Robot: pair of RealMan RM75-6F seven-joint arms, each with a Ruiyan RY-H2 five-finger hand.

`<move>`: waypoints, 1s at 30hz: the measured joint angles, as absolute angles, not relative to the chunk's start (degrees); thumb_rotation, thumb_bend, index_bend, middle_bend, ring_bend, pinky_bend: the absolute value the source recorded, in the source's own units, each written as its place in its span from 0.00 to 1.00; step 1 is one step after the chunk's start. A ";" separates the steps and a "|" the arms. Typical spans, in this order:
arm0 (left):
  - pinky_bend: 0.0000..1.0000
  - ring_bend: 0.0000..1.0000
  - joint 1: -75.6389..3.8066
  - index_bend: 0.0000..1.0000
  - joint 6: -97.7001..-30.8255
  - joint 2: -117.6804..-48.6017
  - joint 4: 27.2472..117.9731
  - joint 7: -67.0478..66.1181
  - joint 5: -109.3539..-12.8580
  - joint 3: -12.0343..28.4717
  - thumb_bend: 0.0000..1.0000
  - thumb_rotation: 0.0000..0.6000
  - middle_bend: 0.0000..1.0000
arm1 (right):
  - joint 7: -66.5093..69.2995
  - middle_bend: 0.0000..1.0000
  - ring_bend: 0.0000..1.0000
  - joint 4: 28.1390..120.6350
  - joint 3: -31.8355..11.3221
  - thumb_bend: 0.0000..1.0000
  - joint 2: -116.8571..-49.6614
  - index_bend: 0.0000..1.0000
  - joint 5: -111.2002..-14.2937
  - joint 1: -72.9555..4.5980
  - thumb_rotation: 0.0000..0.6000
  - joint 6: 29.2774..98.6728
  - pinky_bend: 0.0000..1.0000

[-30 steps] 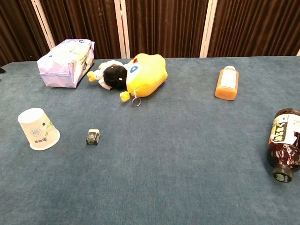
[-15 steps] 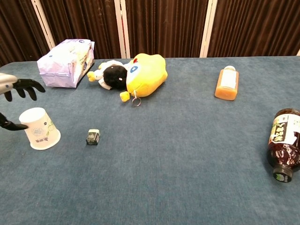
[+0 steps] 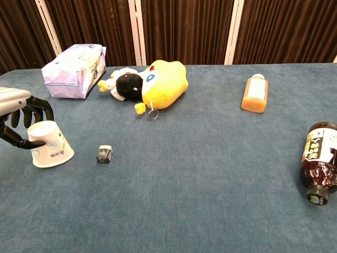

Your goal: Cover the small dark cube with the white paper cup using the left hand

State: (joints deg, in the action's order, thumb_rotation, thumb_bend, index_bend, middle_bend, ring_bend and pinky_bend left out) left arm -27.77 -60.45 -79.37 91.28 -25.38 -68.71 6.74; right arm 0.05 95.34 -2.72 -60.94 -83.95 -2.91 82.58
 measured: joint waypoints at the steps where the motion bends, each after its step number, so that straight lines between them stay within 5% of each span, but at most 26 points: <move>1: 0.48 0.43 -27.73 0.37 -60.70 -79.25 91.37 -24.85 -69.21 6.62 0.28 1.00 0.49 | 0.02 0.00 0.00 95.33 -2.72 0.24 -60.95 0.00 -83.98 -2.90 1.00 82.61 0.11; 12: 0.46 0.41 -28.32 0.34 -64.01 -77.92 95.45 -21.49 -74.07 7.31 0.28 1.00 0.46 | -0.30 0.00 0.00 95.33 -2.73 0.24 -61.08 0.00 -83.98 -2.89 1.00 82.72 0.11; 30: 0.46 0.40 -32.95 0.33 -62.29 -86.08 93.52 -26.45 -71.44 8.58 0.27 1.00 0.45 | 0.82 0.00 0.00 95.38 -2.83 0.24 -60.78 0.00 -84.06 -2.90 1.00 82.78 0.11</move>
